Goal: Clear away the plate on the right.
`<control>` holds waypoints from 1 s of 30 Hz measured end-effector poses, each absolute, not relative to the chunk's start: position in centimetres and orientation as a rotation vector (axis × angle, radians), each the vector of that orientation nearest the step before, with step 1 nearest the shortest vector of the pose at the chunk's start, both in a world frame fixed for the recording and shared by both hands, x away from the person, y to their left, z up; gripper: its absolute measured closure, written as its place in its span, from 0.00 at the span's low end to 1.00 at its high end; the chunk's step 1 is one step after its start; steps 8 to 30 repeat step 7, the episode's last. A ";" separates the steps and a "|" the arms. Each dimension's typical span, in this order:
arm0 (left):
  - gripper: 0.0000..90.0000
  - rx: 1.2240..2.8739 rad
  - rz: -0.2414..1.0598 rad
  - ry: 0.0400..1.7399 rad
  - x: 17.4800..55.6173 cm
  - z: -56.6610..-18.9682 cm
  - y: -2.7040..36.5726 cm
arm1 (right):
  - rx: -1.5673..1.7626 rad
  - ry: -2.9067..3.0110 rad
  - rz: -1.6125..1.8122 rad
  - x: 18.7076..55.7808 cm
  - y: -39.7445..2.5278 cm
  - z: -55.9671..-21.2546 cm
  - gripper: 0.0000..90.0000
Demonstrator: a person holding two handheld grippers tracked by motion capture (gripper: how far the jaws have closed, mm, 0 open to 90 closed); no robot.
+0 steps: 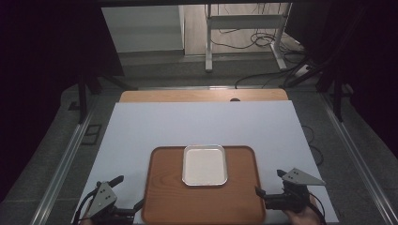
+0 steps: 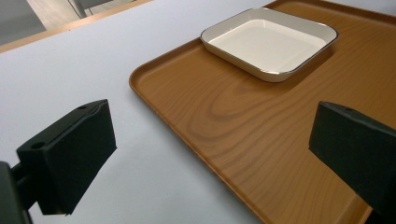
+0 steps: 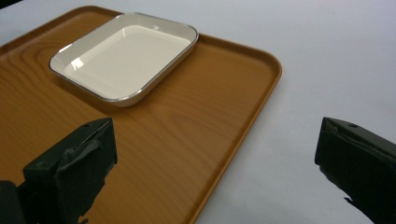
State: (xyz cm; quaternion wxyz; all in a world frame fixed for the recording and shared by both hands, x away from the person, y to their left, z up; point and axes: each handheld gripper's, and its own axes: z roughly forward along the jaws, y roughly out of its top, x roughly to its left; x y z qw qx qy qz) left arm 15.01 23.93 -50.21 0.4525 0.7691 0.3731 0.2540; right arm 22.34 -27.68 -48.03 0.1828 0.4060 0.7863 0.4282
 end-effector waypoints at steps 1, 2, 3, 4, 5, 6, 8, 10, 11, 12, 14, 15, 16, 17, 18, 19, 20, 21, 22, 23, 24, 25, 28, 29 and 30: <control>0.00 1.899 0.627 0.922 15.0 -50.2 23.9 | 1.153 2.228 1.202 22.4 -27.7 -48.2 0.00; 0.00 1.899 0.627 0.922 15.0 -50.2 23.9 | 1.162 2.237 1.191 22.4 -27.8 -48.3 0.00; 0.00 1.898 0.627 0.922 15.0 -50.2 23.9 | 1.168 2.247 1.184 22.4 -27.8 -48.5 0.00; 0.00 1.899 0.627 0.921 15.0 -50.2 23.9 | 1.176 2.255 1.173 22.5 -27.8 -48.6 0.00; 0.00 1.900 0.627 0.921 15.0 -50.2 23.9 | 1.179 2.251 1.176 22.5 -27.7 -48.5 0.00; 0.00 1.899 0.627 0.921 15.0 -50.2 23.9 | 1.178 2.252 1.177 22.5 -27.8 -48.5 0.00; 0.00 1.900 0.626 0.921 15.1 -50.2 23.9 | 1.179 2.258 1.173 22.5 -27.8 -48.6 0.00; 0.00 1.900 0.626 0.921 15.1 -50.2 23.9 | 1.179 2.258 1.173 22.5 -27.8 -48.6 0.00; 0.00 1.900 0.626 0.921 15.1 -50.2 23.9 | 1.179 2.258 1.173 22.5 -27.8 -48.6 0.00; 0.00 1.900 0.626 0.921 15.1 -50.2 23.9 | 1.179 2.258 1.173 22.5 -27.8 -48.6 0.00; 0.00 1.900 0.626 0.921 15.1 -50.2 23.9 | 1.179 2.258 1.173 22.5 -27.8 -48.6 0.00; 0.00 1.900 0.626 0.921 15.1 -50.2 23.9 | 1.179 2.258 1.173 22.5 -27.8 -48.6 0.00; 0.00 1.900 0.626 0.921 15.1 -50.2 23.9 | 1.179 2.258 1.173 22.5 -27.8 -48.6 0.00; 0.00 1.900 0.626 0.921 15.1 -50.2 23.9 | 1.179 2.258 1.173 22.5 -27.8 -48.6 0.00; 0.00 1.900 0.626 0.921 15.1 -50.2 23.9 | 1.179 2.258 1.173 22.5 -27.8 -48.6 0.00; 0.00 1.900 0.626 0.921 15.1 -50.2 23.9 | 1.179 2.258 1.173 22.5 -27.8 -48.6 0.00; 0.00 1.900 0.626 0.921 15.1 -50.2 23.9 | 1.179 2.258 1.173 22.5 -27.8 -48.6 0.00; 0.00 1.900 0.626 0.921 15.1 -50.2 23.9 | 1.179 2.258 1.173 22.5 -27.8 -48.6 0.00; 0.00 1.900 0.626 0.921 15.1 -50.2 23.9 | 1.179 2.258 1.173 22.5 -27.8 -48.6 0.00; 0.00 1.900 0.626 0.921 15.1 -50.2 23.9 | 1.179 2.258 1.173 22.5 -27.8 -48.6 0.00; 0.00 1.900 0.626 0.921 15.1 -50.2 23.9 | 1.179 2.258 1.173 22.5 -27.8 -48.6 0.00; 0.00 1.900 0.626 0.921 15.1 -50.2 23.9 | 1.179 2.258 1.173 22.5 -27.8 -48.6 0.00; 0.00 1.900 0.626 0.921 15.1 -50.2 23.9 | 1.179 2.258 1.173 22.5 -27.8 -48.6 0.00; 0.00 1.900 0.626 0.921 15.1 -50.2 23.9 | 1.179 2.258 1.173 22.5 -27.8 -48.6 0.00; 0.00 1.900 0.626 0.921 15.1 -50.2 23.9 | 1.179 2.258 1.173 22.5 -27.8 -48.6 0.00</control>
